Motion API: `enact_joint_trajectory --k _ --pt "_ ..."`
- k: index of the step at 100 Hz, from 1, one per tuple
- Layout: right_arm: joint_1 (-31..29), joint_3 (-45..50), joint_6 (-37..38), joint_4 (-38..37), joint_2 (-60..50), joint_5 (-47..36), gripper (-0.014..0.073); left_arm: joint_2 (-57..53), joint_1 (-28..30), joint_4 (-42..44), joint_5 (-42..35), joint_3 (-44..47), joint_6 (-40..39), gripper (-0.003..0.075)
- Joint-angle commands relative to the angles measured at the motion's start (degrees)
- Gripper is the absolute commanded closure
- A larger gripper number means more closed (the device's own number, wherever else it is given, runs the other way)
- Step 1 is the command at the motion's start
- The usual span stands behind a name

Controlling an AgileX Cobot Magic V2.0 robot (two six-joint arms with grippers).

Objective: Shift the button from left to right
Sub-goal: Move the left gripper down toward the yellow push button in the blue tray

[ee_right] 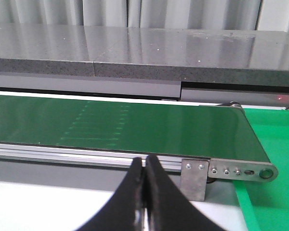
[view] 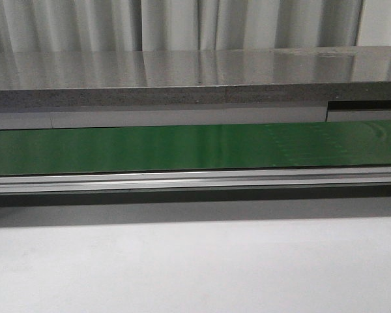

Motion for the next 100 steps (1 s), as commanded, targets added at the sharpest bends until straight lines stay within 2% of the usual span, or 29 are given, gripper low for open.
enact_joint_trajectory --k 1,68,87,100 --pt "0.2 -1.0 0.0 -0.4 -0.8 -4.1 0.0662 -1.9 -0.4 -0.2 -4.7 2.6 -0.5 0.0739" --pt "0.2 -1.0 0.0 -0.4 -0.8 -4.1 0.0662 -1.9 -0.4 -0.2 -3.6 2.1 -0.5 0.0739" --pt "0.2 -1.0 0.0 -0.4 -0.8 -4.1 0.0662 -0.4 -0.4 -1.2 4.6 -4.6 -0.5 0.0739" --pt "0.2 -1.0 0.0 -0.4 -0.8 -4.1 0.0662 3.3 -0.4 -5.0 5.8 -9.7 -0.5 0.0739"
